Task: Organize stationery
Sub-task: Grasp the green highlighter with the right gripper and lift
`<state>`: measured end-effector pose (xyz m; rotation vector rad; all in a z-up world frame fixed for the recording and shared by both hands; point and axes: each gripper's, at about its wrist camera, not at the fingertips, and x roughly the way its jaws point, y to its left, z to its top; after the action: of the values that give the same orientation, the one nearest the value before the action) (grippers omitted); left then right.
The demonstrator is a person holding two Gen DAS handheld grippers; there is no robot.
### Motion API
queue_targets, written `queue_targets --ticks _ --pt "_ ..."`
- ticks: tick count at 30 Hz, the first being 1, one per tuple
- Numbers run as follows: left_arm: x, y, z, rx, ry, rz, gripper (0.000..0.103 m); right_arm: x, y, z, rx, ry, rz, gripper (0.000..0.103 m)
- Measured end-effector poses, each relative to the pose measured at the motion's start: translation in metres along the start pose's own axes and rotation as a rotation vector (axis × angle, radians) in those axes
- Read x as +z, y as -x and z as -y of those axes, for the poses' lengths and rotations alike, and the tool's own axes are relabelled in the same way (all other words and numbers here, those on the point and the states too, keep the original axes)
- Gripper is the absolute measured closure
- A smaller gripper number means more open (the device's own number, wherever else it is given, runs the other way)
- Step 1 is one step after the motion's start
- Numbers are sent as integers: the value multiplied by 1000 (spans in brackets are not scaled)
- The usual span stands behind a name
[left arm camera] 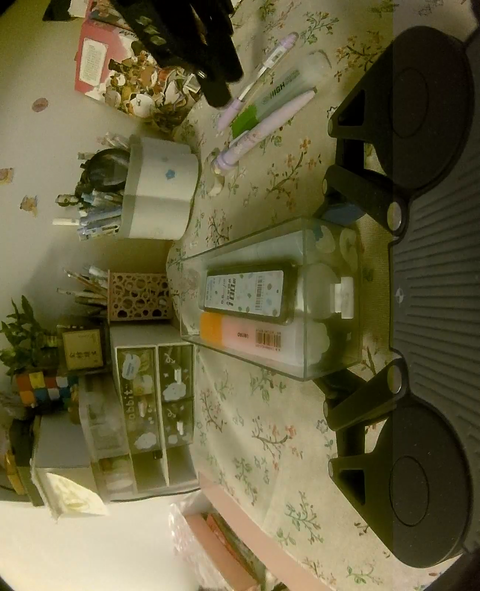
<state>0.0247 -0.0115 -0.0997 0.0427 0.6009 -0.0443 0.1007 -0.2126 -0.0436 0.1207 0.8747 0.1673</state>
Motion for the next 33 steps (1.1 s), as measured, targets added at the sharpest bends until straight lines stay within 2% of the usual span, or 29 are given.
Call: queue_targets --ticks 2,4,5,7,11,18,21,25,28,33 --pt "0 0 -8 -8 28 -1 31 -3 -5 -4 -34 52 -7 77" --pt "1 0 -1 28 10 -6 31 -5 -20 -2 -59 51 -85 81" --pt "2 1 2 12 4 -14 31 -7 -25 -4 -62 69 -97 81" --pt "0 2 0 -14 -2 -4 31 -7 -28 -7 -73 84 -113 81" --pt "-1 0 0 -5 -1 6 31 -11 -30 -19 -115 164 -121 83" --pt "-4 1 0 -5 -3 21 31 -5 -22 -4 -80 33 -89 83" --pt "-4 1 0 -5 -5 25 31 3 -10 -6 -35 -12 -58 83" --pt "-5 1 0 -6 -7 26 31 12 -1 -18 71 -77 -36 83" --pt "-4 1 -1 -7 -8 26 31 15 -10 -39 165 -96 -74 83" --pt "-4 1 -1 -9 -10 24 31 21 -26 -83 223 -43 -116 83"
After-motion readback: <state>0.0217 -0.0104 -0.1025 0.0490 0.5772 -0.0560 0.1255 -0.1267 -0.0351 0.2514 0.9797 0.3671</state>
